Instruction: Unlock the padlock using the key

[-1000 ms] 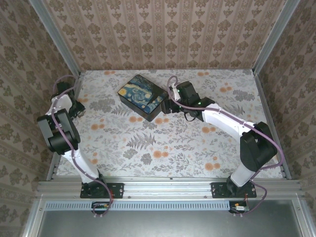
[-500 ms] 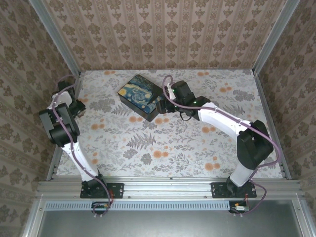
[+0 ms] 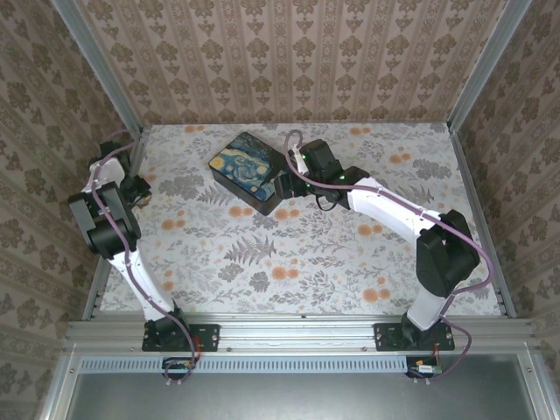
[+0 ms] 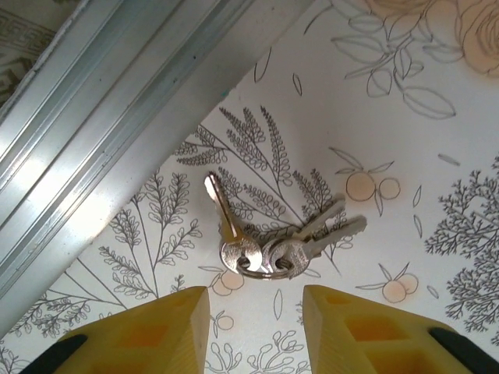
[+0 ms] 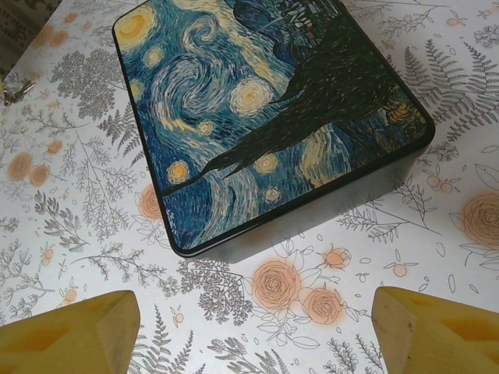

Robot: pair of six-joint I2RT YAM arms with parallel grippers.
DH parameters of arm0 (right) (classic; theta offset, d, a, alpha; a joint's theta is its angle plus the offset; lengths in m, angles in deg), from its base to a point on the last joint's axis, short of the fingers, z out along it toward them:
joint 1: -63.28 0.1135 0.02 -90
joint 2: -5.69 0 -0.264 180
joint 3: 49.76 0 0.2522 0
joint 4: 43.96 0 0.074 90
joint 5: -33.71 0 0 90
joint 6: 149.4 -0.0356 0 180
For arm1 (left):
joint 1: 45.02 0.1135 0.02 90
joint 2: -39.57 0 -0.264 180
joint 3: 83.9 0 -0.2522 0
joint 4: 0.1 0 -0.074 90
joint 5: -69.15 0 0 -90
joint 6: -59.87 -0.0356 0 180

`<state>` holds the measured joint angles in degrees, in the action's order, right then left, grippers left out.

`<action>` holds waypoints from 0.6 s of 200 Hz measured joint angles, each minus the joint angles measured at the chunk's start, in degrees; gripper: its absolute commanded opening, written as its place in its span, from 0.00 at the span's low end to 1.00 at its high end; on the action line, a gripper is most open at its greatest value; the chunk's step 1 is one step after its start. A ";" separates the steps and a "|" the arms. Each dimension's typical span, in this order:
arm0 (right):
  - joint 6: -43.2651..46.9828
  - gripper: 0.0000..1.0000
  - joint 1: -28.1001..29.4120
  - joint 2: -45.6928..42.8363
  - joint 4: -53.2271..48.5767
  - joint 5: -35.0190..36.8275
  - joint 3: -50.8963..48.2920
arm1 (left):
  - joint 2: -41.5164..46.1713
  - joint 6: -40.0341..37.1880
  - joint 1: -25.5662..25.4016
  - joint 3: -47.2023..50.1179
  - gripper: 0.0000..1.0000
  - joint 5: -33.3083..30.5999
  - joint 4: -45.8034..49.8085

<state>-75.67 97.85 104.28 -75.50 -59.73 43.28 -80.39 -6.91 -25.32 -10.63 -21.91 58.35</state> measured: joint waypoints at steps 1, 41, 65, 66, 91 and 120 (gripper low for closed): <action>0.00 0.79 0.00 0.00 -0.04 0.00 0.02 | 0.00 -0.09 0.00 0.04 0.38 0.00 0.02; 0.24 0.79 0.00 0.00 -0.66 0.00 0.02 | 0.04 -1.11 0.17 1.46 0.37 0.28 0.13; 0.81 0.79 0.00 0.00 -0.70 0.00 0.02 | 0.04 -1.22 0.33 1.44 0.37 0.28 0.04; 0.83 0.79 0.00 0.00 -0.70 0.00 0.02 | 0.04 -1.22 0.33 1.44 0.37 0.31 0.04; 1.07 0.79 0.00 0.00 -0.70 0.00 0.02 | 0.02 -1.46 0.55 1.42 0.32 0.74 -0.02; 1.09 0.79 0.00 0.00 -0.70 -0.02 0.04 | 0.00 -1.97 1.16 0.90 0.31 1.38 0.09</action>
<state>-74.58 97.85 104.28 -76.20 -59.75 43.33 -80.39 -8.88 -24.16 -9.73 -20.54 58.44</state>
